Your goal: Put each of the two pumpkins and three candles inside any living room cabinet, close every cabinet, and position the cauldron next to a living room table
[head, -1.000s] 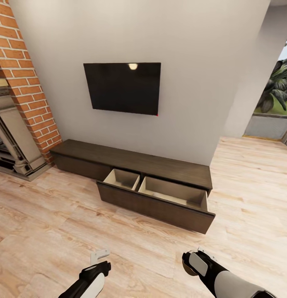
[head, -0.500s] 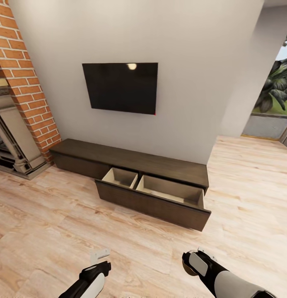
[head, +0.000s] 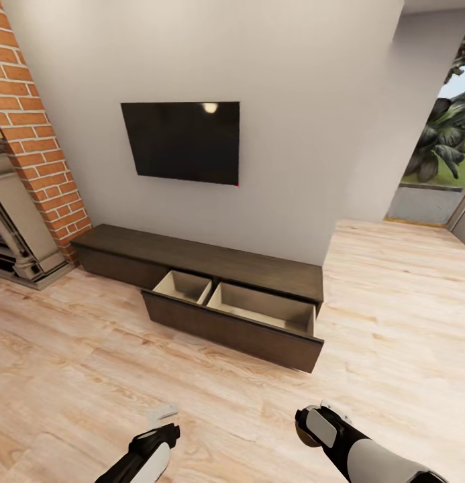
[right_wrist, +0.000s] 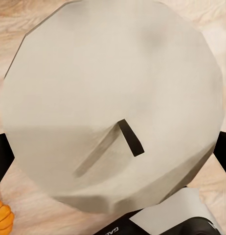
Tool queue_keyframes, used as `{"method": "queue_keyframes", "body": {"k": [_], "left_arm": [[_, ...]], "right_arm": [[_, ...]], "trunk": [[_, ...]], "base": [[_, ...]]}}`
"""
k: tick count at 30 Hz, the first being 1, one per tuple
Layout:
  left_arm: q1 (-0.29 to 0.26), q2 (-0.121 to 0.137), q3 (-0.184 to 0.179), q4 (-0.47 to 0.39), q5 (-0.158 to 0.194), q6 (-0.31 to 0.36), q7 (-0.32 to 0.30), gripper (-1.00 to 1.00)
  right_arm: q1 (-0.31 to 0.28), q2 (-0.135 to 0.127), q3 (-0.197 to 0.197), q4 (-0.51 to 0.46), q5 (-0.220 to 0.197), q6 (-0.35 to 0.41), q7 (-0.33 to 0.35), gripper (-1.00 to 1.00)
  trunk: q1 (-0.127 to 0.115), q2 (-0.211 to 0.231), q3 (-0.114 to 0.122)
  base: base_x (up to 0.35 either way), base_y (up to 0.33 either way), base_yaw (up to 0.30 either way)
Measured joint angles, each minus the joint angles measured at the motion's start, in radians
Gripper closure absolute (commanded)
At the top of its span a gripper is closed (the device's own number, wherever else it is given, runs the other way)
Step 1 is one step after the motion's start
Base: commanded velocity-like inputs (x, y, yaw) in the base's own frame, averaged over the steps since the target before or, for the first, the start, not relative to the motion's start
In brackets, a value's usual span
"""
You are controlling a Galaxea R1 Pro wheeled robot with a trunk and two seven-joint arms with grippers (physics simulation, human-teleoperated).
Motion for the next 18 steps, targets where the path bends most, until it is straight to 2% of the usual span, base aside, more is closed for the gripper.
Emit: {"method": "queue_keyframes", "body": {"k": [11,18], "left_arm": [[0.000,0.000,0.000,0.001,0.000,-0.001,0.000,-1.00],[0.000,0.000,0.000,0.001,0.000,0.000,0.000,-1.00]], "right_arm": [[0.000,-0.001,-0.001,0.001,-0.002,0.001,0.001,1.00],[0.000,-0.001,0.000,0.001,-0.004,0.001,0.002,1.00]], "trunk": [[0.000,0.000,0.000],[0.000,0.000,-0.002]], "base": [[0.000,-0.286,-0.010],[0.000,-0.156,-0.205]]}}
